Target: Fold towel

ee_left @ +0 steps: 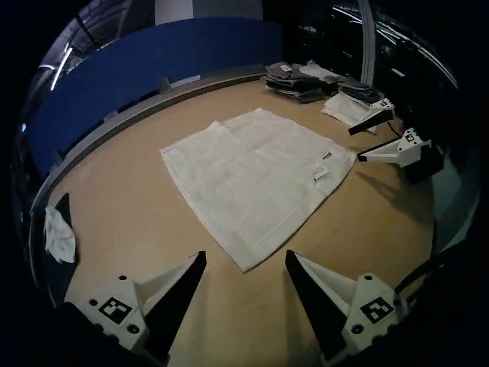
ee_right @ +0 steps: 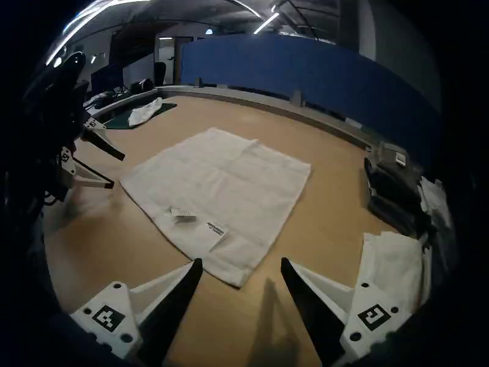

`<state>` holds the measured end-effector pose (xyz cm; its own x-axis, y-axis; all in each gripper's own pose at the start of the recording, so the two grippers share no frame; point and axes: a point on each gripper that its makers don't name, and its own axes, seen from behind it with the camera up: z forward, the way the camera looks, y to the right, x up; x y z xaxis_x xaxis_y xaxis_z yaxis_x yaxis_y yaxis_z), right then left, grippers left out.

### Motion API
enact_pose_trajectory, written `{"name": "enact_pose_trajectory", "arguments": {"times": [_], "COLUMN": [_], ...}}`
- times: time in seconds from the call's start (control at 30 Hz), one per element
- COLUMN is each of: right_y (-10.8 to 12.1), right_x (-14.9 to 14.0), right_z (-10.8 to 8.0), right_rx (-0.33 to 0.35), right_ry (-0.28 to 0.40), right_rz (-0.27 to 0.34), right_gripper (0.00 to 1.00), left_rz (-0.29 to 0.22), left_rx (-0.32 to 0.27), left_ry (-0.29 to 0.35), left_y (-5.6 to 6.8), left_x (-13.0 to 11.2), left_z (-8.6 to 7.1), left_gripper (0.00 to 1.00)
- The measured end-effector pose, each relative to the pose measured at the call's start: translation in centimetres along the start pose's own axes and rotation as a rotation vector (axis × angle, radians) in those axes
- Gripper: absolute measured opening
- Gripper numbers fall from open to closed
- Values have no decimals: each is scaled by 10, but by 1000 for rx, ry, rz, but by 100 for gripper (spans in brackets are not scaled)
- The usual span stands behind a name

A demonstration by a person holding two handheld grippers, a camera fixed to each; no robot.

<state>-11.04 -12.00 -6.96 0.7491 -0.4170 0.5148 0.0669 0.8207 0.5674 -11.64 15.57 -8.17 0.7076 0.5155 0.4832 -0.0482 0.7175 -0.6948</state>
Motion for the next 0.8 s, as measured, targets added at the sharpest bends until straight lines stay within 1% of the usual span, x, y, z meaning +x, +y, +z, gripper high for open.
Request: {"name": "enact_pose_trajectory", "arguments": {"times": [0.13, 0.27, 0.33, 0.4, 0.6, 0.67, 0.73, 0.8], "right_y": [-1, -3, -4, -5, -7, -8, -8, -8], "right_x": [-5, -9, -11, -12, -15, -17, -17, -17], "right_z": [1, 2, 3, 3, 4, 4, 5, 5], "right_rx": [5, 14, 20, 26, 45, 49, 52, 52], "right_ry": [-25, -53, -65, -75, -100, -106, -109, -108], "right_rz": [-1, -4, -5, -5, 7, 11, 12, 11], "right_gripper": [96, 86, 85, 82, 65, 61, 54, 43], "left_rz": [-1, -4, -6, -7, 0, -1, -3, -5], "left_rx": [-14, -21, -25, -28, -20, -22, -26, -33], "left_ry": [-29, -58, -72, -86, -119, -131, -139, -145], "left_y": [2, 3, 4, 5, 5, 6, 8, 10], "left_x": [-3, -5, -6, -7, -10, -12, -14, -14], "left_z": [2, 5, 6, 7, 11, 11, 11, 11], "left_gripper": [95, 91, 89, 86, 72, 67, 63, 58]}}
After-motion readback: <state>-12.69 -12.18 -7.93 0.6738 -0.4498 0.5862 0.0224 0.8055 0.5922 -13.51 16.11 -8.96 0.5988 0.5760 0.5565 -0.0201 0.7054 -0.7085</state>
